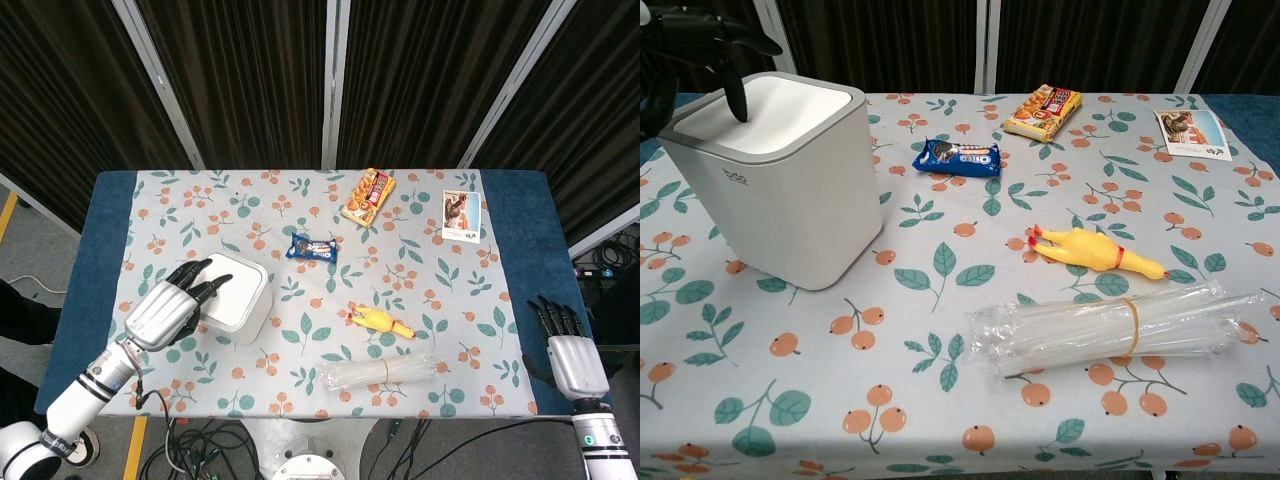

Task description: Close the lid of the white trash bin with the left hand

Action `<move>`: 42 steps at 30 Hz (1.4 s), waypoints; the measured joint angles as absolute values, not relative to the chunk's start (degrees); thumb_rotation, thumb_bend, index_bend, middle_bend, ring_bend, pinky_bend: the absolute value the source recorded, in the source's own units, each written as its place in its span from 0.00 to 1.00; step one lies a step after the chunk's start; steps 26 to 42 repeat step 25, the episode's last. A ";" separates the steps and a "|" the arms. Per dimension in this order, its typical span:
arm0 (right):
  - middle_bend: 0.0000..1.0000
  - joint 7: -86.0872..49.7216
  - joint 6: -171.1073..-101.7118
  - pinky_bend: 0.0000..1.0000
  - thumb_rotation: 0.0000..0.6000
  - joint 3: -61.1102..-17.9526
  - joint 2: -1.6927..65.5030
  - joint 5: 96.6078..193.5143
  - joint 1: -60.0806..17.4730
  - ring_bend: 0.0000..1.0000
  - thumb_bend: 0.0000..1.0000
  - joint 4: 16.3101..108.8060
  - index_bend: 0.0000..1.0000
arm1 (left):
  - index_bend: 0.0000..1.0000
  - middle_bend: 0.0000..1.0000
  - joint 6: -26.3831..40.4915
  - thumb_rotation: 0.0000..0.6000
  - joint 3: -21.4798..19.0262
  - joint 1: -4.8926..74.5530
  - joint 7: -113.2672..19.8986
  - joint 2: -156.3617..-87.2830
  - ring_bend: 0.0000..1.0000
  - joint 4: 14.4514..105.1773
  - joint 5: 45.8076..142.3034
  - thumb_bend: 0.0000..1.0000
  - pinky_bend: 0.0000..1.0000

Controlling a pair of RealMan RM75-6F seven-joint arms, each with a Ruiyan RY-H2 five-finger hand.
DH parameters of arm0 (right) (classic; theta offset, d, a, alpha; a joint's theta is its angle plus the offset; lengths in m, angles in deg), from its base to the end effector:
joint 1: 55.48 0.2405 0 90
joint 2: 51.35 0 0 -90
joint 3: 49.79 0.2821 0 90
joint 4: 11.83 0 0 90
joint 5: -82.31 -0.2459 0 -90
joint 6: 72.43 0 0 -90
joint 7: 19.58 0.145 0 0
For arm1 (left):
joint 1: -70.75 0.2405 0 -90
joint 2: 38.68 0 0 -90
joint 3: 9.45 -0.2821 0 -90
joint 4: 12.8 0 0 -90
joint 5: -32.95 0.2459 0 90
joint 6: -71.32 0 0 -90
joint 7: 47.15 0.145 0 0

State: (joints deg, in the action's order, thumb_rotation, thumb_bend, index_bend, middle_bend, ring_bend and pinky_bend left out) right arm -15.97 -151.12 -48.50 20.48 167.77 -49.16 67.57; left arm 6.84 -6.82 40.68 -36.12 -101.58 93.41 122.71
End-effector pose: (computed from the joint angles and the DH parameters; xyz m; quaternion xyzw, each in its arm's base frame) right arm -0.3902 -0.1918 0.0965 0.6203 -0.4148 0.3437 0.5702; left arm -0.1934 0.2787 0.0719 -0.7790 -0.2927 -0.4026 0.3813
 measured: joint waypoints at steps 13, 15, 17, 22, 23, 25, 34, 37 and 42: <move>0.00 -15.68 -151.80 0.00 1.00 -48.14 19.93 167.83 -49.24 0.00 0.24 68.04 0.00 | 0.13 0.18 -10.86 1.00 -6.36 51.46 -38.96 -99.94 0.04 89.76 122.74 0.76 0.13; 0.00 -15.79 -152.36 0.00 1.00 -47.97 19.67 168.03 -49.26 0.00 0.25 68.55 0.00 | 0.13 0.13 -12.37 1.00 -7.07 53.82 -40.09 -101.05 0.04 86.86 121.90 0.61 0.13; 0.00 -15.97 -152.98 0.00 1.00 -47.81 19.34 168.29 -49.30 0.00 0.25 69.09 0.00 | 0.13 0.10 -13.49 1.00 -7.74 55.67 -40.91 -102.25 0.04 84.09 121.15 0.40 0.13; 0.00 -16.34 -152.94 0.00 1.00 -47.68 19.12 168.14 -49.33 0.00 0.25 69.66 0.00 | 0.09 0.09 -15.40 1.00 -9.58 59.71 -40.80 -105.82 0.02 76.93 118.47 0.01 0.13; 0.00 -16.50 -152.81 0.00 1.00 -47.74 19.20 168.12 -49.31 0.00 0.25 69.69 0.00 | 0.08 0.09 -15.54 1.00 -9.84 60.37 -40.94 -106.35 0.02 76.12 118.06 0.00 0.13; 0.00 -16.72 -152.70 0.00 1.00 -47.84 19.36 168.16 -49.28 0.00 0.25 69.74 0.00 | 0.07 0.08 -15.86 1.00 -10.18 61.15 -41.68 -107.01 0.02 74.99 117.82 0.00 0.13; 0.00 -16.72 -152.70 0.00 1.00 -47.84 19.36 168.16 -49.28 0.00 0.25 69.74 0.00 | 0.07 0.08 -15.86 1.00 -10.18 61.15 -41.68 -107.01 0.02 74.99 117.82 0.00 0.13; 0.00 -16.72 -152.70 0.00 1.00 -47.84 19.36 168.16 -49.28 0.00 0.25 69.74 0.00 | 0.07 0.08 -15.86 1.00 -10.18 61.15 -41.68 -107.01 0.02 74.99 117.82 0.00 0.13; 0.00 -16.72 -152.70 0.00 1.00 -47.84 19.36 168.16 -49.28 0.00 0.25 69.74 0.00 | 0.07 0.08 -15.86 1.00 -10.18 61.15 -41.68 -107.01 0.02 74.99 117.82 0.00 0.13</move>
